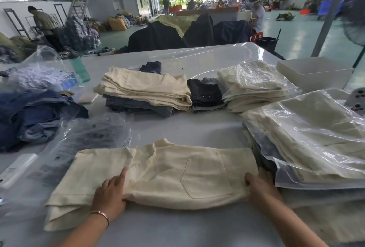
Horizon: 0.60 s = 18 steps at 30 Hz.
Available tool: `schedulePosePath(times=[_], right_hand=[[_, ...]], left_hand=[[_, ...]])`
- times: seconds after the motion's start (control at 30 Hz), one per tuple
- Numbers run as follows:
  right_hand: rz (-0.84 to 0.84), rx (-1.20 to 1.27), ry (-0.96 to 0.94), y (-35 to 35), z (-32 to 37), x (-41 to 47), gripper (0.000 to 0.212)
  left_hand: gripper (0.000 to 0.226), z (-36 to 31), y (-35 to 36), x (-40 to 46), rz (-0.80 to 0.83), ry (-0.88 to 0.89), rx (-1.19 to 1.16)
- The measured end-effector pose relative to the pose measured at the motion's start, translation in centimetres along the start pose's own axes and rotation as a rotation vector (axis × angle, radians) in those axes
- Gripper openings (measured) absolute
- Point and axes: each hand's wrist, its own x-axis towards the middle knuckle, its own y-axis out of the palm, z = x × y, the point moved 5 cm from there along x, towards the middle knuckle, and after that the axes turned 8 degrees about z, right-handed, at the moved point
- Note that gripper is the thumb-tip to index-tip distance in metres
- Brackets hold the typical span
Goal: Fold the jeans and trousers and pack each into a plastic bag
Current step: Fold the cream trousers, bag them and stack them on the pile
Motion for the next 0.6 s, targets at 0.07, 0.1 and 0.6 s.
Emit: schedulePosePath(times=[0.07,0.1,0.6], right_hand=[[-0.109,-0.125,-0.013,1.0,2.5,-1.0,0.038],[-0.177,-0.161,-0.109,1.6,4.6,-1.8,0.046],[-0.122,-0.247,-0.505,7.3,19.0,-0.7,0.022]], left_hand=[[0.113,1.6,-0.3,0.4,0.026,0.031,-0.116],[0.110,2.3,-0.3,0.5,0.055,0.041,-0.178],[0.045,14.5,-1.9,-0.2,-0.145,-0.133,-0.312]])
